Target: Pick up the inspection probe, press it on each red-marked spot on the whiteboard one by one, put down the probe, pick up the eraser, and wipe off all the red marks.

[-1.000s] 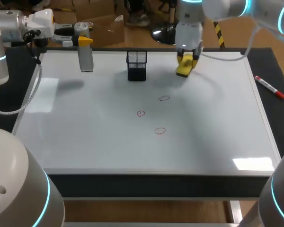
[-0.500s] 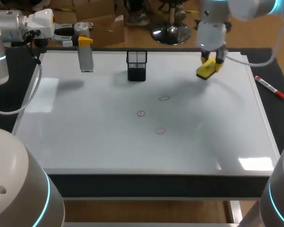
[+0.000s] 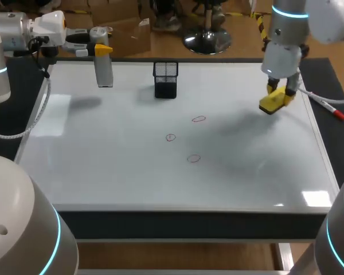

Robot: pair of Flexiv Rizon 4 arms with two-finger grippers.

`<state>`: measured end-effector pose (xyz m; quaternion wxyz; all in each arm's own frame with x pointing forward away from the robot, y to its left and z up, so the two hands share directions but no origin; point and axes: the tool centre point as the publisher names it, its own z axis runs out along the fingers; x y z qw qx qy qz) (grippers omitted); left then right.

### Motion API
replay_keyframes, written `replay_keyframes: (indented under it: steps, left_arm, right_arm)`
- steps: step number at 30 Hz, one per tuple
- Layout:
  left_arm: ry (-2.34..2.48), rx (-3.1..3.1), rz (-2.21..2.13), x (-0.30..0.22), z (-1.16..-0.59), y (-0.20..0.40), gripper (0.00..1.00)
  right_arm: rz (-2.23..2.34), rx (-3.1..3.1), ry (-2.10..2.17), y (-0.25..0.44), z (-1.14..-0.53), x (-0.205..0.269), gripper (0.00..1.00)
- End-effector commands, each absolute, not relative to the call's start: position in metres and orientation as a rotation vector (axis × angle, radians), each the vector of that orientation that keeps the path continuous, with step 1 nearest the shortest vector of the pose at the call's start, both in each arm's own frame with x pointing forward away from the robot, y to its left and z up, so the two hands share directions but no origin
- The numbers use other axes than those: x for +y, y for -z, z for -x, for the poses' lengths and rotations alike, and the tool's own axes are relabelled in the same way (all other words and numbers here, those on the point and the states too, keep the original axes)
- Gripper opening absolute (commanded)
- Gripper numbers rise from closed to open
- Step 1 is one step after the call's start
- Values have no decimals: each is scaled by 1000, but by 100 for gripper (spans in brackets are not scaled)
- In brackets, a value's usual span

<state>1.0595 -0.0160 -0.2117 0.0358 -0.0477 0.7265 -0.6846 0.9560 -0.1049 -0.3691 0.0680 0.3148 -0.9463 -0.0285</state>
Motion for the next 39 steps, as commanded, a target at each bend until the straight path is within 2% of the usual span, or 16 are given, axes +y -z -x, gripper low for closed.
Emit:
replay_keyframes:
  steps: [1,36,39]
  left_arm:
    - [2104,2232,144,-16,-1060,211,0]
    - [2104,2232,144,-16,-1060,211,0]
    - [2118,2226,127,-27,-1043,208,0]
  right_arm:
    - [-957,-2908,131,371,-942,-118,0]
    - [-934,-2939,160,378,-942,-130,0]
    - [-934,-2939,160,378,-942,-130,0]
